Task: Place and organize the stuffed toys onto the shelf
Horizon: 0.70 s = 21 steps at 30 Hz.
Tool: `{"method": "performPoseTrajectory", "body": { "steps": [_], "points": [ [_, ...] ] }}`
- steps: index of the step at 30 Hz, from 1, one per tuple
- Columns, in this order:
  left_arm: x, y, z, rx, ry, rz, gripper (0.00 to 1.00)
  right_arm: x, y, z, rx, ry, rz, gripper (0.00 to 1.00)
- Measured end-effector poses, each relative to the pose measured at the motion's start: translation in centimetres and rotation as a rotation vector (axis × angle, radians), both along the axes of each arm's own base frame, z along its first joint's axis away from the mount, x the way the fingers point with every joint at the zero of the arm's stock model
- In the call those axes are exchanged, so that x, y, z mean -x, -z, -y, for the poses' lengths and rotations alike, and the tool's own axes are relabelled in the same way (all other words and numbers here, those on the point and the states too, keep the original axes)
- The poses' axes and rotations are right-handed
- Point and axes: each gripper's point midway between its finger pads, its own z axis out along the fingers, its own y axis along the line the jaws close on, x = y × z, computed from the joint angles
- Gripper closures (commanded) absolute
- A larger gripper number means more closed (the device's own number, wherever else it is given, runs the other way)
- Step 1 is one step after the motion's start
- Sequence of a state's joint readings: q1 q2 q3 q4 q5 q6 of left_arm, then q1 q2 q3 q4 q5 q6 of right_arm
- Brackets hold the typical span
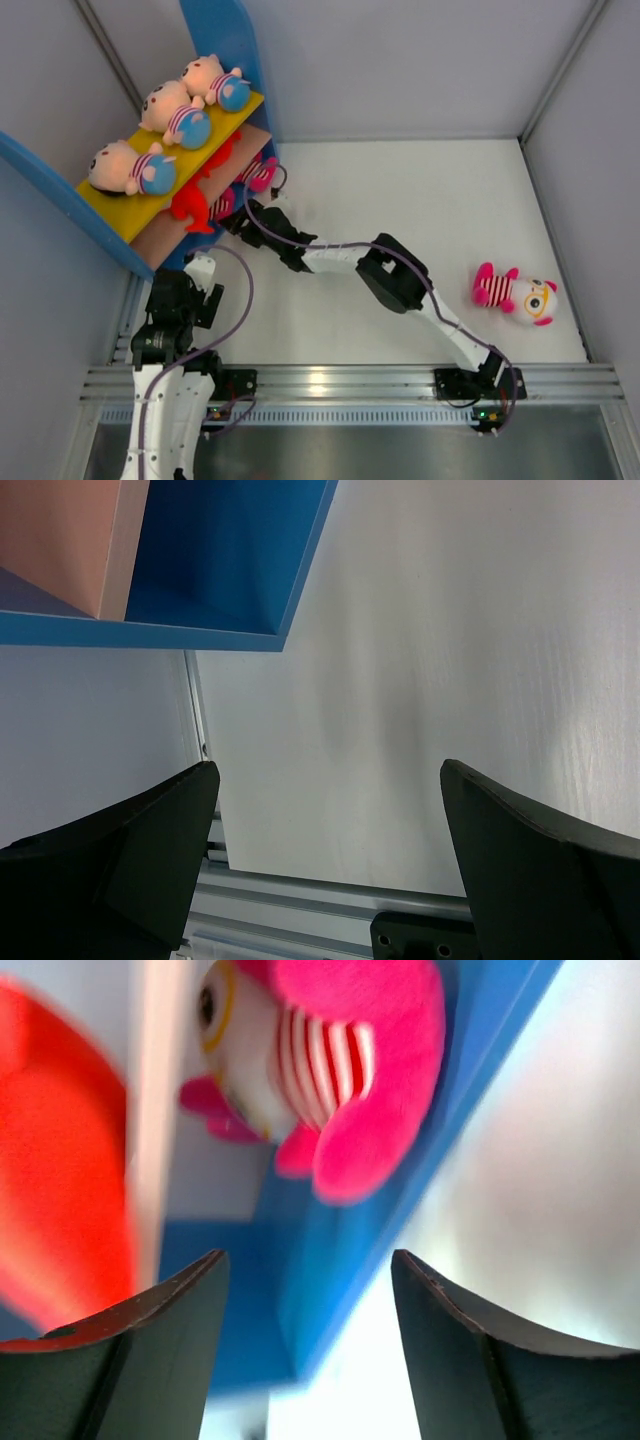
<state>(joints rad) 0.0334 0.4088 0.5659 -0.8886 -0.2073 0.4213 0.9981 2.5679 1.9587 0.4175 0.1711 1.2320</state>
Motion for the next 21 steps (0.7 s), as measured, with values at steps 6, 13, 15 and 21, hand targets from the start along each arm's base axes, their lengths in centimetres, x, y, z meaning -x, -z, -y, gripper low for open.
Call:
{"method": "performPoseTrajectory", "body": {
  "steps": [6, 13, 15, 21],
  "points": [
    [0.0, 0.0, 0.0, 0.000, -0.002, 0.000, 0.02, 4.4, -5.2, 11.7, 0.245, -0.065, 0.047, 0.30],
    [0.0, 0.0, 0.0, 0.003, 0.002, 0.001, 0.02, 3.3, -16.4, 41.6, 0.458, 0.394, 0.126, 0.09],
    [0.0, 0.0, 0.1, 0.003, 0.004, 0.001, 0.02, 5.3, -17.2, 49.0, 0.514, 0.557, 0.119, 0.07],
    [-0.1, 0.0, 0.1, -0.001, 0.010, 0.001, 0.02, 9.8, -11.4, 62.6, 0.754, 0.834, -0.111, 0.07]
  ]
}}
